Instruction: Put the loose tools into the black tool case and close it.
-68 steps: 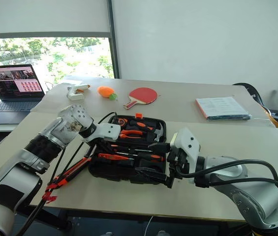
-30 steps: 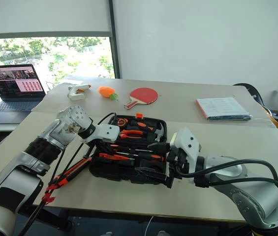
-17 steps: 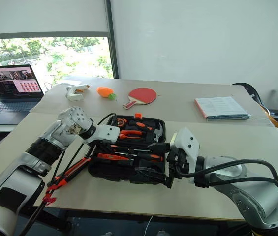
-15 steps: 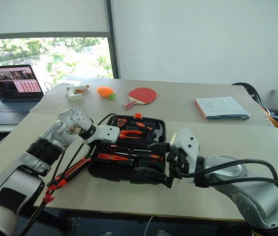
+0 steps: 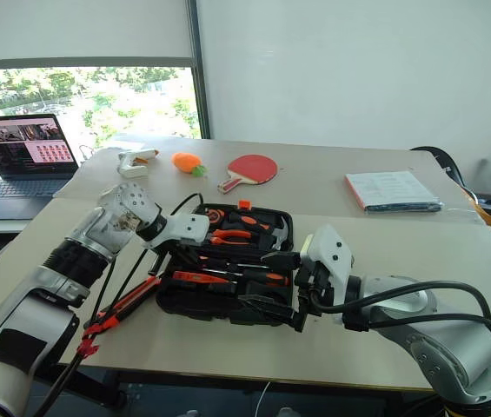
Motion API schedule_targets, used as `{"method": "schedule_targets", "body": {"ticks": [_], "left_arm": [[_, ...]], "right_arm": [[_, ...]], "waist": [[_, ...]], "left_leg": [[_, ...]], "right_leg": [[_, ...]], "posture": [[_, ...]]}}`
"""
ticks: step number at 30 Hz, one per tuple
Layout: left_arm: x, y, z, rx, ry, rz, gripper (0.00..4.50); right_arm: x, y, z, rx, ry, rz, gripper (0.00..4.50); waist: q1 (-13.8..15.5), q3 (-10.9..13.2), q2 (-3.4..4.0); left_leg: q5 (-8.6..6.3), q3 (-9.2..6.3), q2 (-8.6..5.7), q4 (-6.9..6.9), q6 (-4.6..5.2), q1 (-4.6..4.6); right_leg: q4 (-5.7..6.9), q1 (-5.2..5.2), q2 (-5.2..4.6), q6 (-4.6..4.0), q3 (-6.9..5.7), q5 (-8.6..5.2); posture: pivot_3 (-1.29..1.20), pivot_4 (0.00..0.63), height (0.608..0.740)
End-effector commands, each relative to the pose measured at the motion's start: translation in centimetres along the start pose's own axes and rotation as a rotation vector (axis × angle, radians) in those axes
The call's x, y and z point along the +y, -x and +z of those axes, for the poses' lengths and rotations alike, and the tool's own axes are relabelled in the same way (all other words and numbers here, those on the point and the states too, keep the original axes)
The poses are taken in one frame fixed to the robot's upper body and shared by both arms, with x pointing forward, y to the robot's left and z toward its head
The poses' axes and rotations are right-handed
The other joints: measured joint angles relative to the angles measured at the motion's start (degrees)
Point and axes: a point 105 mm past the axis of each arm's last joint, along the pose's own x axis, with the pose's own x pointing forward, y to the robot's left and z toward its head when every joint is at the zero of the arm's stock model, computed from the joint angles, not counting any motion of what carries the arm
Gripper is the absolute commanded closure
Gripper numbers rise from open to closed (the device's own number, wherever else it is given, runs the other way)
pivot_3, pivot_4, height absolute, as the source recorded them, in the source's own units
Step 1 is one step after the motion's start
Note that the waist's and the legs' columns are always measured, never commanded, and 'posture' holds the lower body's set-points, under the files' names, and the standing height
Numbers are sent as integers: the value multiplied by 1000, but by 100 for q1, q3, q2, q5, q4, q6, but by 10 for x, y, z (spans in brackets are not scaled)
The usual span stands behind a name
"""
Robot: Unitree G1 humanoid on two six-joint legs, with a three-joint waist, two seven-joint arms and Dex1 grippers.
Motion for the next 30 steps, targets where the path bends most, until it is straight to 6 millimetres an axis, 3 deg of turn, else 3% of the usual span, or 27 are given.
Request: {"method": "schedule_targets", "body": {"ticks": [1, 9, 23, 26, 30], "left_arm": [[-4, 3, 1, 5, -37, 0, 4470], [-7, -10, -11, 54, -33, -1, 4470], [-13, -19, -12, 41, -23, -28, 4470], [-9, -14, -14, 22, 6, 14, 4470], [-4, 13, -14, -109, 188, 129, 4470]], "right_arm": [[3, 0, 8, -26, 18, 15, 0], [2, 0, 9, -30, 17, 12, 0], [2, 1, 8, -28, 12, 10, 0], [3, 0, 7, -22, 19, 13, 0], [-2, 2, 13, -19, 54, 25, 0]], "waist": [[-2, 0, 0], [0, 0, 0], [2, 0, 0], [3, 0, 0], [-22, 0, 0]], "left_leg": [[0, 0, 0, 0, 0, 1], [0, 0, 0, 2, 0, 1], [0, 0, 0, 2, 0, 5], [0, 0, 0, 3, 0, 6], [0, -1, 1, 5, 0, 5]], "right_leg": [[0, 0, 0, 0, 0, 0], [4, 0, 0, 0, 0, 0], [5, 3, 0, 0, 1, 0], [5, 4, 0, 0, 1, 0], [8, 4, 0, 0, 1, 0]], "posture": [[0, 150, 736], [0, 150, 736], [0, 150, 736], [0, 150, 736], [0, 150, 736]]}}
